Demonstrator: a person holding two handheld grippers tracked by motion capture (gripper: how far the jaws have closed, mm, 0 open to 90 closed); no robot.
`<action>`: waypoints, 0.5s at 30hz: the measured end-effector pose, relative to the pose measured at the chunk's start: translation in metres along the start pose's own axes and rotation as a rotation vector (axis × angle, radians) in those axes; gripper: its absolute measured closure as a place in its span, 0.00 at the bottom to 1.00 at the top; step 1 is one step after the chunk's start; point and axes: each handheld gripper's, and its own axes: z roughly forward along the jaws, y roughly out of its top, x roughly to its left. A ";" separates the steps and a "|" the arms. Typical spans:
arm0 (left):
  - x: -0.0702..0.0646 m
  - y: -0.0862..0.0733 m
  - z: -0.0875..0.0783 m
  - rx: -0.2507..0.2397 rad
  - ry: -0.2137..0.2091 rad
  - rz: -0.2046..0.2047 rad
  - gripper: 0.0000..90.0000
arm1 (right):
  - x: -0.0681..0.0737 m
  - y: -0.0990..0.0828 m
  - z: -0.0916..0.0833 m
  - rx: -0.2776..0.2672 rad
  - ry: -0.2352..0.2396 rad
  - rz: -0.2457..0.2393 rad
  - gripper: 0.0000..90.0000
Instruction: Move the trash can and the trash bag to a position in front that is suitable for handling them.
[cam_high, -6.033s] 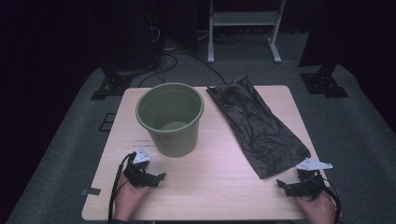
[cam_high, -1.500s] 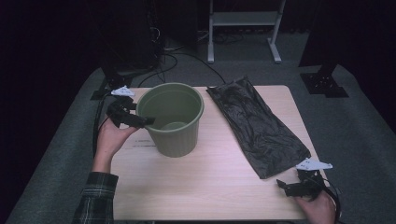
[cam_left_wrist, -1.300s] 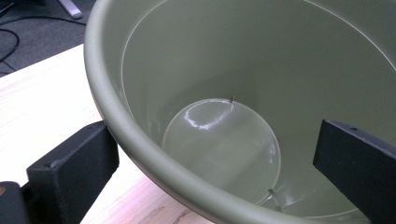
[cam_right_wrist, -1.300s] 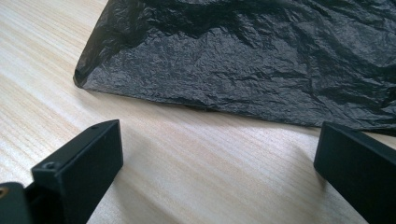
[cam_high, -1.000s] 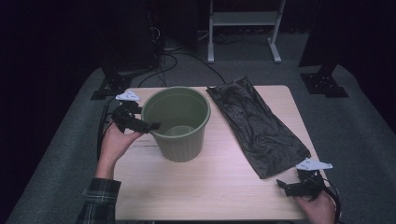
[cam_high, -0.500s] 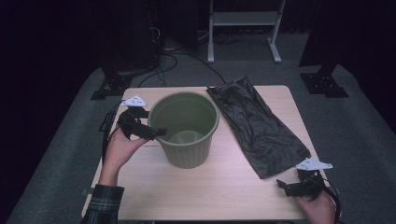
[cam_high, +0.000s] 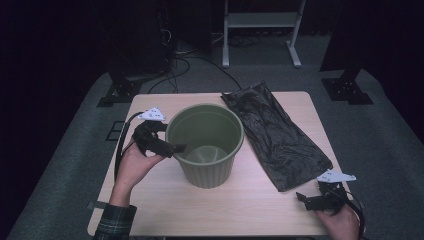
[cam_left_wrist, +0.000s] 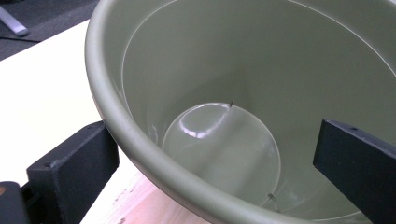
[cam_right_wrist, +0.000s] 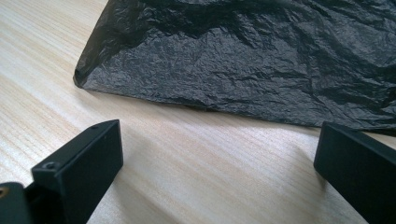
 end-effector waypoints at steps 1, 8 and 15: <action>-0.002 0.000 0.000 0.003 -0.003 0.003 0.00 | 0.000 0.000 0.000 0.000 0.000 0.000 0.00; -0.013 0.001 0.003 0.011 -0.025 0.030 0.00 | 0.000 0.000 0.000 -0.001 -0.001 -0.002 0.00; -0.023 0.001 0.005 0.007 -0.041 0.045 0.00 | 0.000 0.000 0.000 0.000 0.000 0.000 0.00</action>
